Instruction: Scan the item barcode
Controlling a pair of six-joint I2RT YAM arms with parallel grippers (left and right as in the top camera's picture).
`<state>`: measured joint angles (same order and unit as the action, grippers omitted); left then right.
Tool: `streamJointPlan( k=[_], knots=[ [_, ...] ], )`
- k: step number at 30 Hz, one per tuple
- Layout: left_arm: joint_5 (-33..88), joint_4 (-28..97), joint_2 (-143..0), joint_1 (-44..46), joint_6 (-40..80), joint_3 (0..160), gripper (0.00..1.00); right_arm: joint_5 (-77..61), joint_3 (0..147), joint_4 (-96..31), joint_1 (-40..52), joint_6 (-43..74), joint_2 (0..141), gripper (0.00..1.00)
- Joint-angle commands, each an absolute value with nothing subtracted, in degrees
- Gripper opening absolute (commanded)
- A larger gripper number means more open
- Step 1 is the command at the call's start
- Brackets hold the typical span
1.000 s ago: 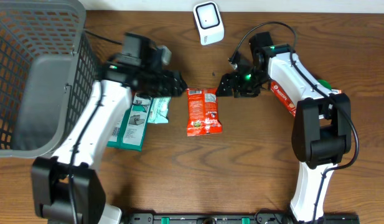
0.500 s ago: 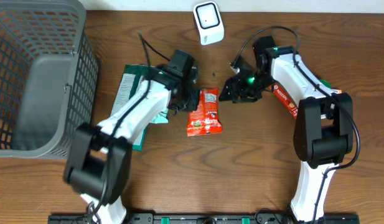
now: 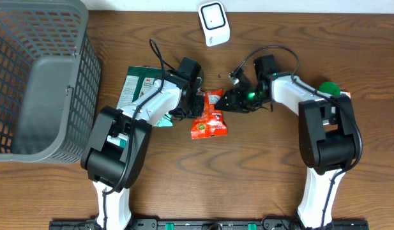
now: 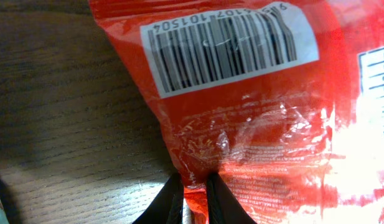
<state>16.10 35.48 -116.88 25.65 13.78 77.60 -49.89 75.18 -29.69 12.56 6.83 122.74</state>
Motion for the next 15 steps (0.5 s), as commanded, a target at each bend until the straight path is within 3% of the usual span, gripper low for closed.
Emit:
streamJointPlan(
  k=[1,10,13,15],
  knots=[
    [15.8,36.6,-120.6,25.8,14.3,76.8,0.14,-55.0,70.6,-23.5,14.3,10.1,123.3,0.52],
    [15.8,36.9,-120.4,25.8,14.3,76.8,0.12,-57.3,68.7,-18.7,14.4,12.6,123.3,0.51],
    [15.8,36.9,-119.8,25.8,14.2,76.8,0.11,-57.3,68.6,-18.7,14.3,12.6,123.3,0.41],
    [15.8,36.9,-118.8,25.7,14.2,76.9,0.11,-57.3,68.6,-18.5,14.3,12.6,123.3,0.29]
  ],
)
